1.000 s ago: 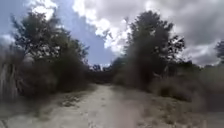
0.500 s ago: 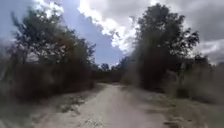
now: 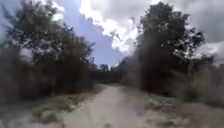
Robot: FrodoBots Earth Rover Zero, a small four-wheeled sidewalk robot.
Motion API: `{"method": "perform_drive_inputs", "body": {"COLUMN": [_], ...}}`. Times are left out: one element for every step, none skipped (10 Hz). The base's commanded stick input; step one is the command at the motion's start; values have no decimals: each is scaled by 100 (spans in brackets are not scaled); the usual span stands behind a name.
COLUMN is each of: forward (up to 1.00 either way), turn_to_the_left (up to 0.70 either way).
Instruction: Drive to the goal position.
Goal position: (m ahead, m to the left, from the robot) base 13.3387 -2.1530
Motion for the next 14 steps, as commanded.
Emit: {"method": "perform_drive_inputs", "body": {"forward": [85,85,85,85,85,85,85,85,85,85,85,85,85,85], "turn_to_the_left": [0,0,0,1,34,25,3,0,0,0,0,0,0,0]}}
